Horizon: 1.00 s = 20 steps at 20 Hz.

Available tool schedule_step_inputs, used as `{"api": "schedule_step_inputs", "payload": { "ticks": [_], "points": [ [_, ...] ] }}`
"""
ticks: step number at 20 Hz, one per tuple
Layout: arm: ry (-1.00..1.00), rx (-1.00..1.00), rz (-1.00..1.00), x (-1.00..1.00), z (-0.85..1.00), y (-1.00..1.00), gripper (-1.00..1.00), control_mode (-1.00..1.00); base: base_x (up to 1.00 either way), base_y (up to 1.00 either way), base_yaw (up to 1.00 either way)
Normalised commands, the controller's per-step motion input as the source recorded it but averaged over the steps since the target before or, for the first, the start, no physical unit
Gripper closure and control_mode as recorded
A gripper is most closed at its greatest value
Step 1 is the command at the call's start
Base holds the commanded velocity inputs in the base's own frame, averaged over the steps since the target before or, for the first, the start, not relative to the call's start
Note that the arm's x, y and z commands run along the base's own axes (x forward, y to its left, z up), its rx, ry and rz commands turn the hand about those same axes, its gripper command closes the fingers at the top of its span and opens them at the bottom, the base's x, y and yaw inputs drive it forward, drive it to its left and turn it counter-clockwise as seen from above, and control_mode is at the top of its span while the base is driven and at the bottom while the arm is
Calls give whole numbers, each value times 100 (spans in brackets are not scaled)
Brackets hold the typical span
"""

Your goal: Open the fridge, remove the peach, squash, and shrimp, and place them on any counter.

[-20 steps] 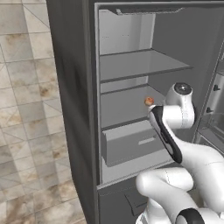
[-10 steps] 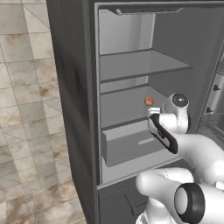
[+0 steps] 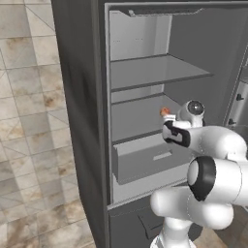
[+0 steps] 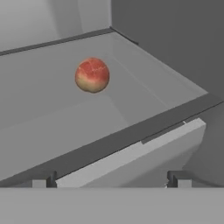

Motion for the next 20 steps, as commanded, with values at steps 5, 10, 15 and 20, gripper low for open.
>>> {"api": "schedule_step_inputs", "payload": {
  "ticks": [5,10,15,20],
  "points": [
    [0,0,0,49,0,-7,-100,-100,0,0,0],
    [0,0,0,42,0,-3,-100,-100,0,0,0],
    [0,0,0,44,0,0,-100,-100,0,0,0],
    [0,0,0,45,-3,0,-100,-100,0,0,0]
  ]
}}
